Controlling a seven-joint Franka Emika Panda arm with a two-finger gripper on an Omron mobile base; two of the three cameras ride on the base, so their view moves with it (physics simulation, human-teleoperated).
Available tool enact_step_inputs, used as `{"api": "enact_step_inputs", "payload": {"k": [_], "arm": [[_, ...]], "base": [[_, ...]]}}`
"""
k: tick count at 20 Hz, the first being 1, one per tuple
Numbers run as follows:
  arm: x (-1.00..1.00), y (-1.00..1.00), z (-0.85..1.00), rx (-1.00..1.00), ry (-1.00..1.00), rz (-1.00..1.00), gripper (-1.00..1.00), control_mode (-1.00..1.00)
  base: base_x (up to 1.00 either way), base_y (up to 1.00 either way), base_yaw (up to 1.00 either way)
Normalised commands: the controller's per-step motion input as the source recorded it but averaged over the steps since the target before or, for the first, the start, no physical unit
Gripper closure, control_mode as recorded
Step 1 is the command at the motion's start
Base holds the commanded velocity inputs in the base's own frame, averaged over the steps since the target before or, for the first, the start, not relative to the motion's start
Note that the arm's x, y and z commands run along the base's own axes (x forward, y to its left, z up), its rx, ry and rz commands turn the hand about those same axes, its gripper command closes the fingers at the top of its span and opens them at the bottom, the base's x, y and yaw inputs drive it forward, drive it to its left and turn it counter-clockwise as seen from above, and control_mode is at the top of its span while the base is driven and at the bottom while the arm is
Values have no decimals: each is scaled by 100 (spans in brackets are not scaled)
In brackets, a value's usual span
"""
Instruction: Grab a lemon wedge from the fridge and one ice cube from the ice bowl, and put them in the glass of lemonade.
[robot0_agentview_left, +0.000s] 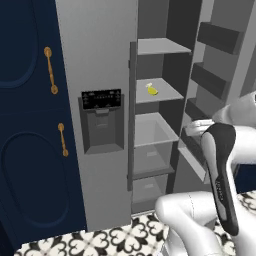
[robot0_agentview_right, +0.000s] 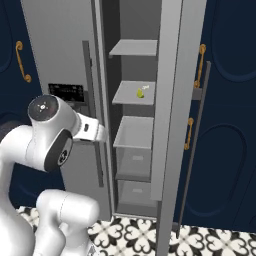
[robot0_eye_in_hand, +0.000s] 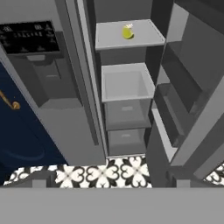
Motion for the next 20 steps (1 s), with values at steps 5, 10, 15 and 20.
{"api": "enact_step_inputs", "payload": {"k": [5, 10, 15, 20], "arm": [[-85, 5, 70, 3, 2, 10, -100, -100], [-86, 4, 38, -1, 14, 6, -100, -100], [-48, 16, -1, -3, 8, 1, -100, -100], [17, 11, 0, -1, 0, 1, -100, -100]], "base": [[0, 0, 0], [0, 0, 0], [0, 0, 0], [0, 0, 0]]}}
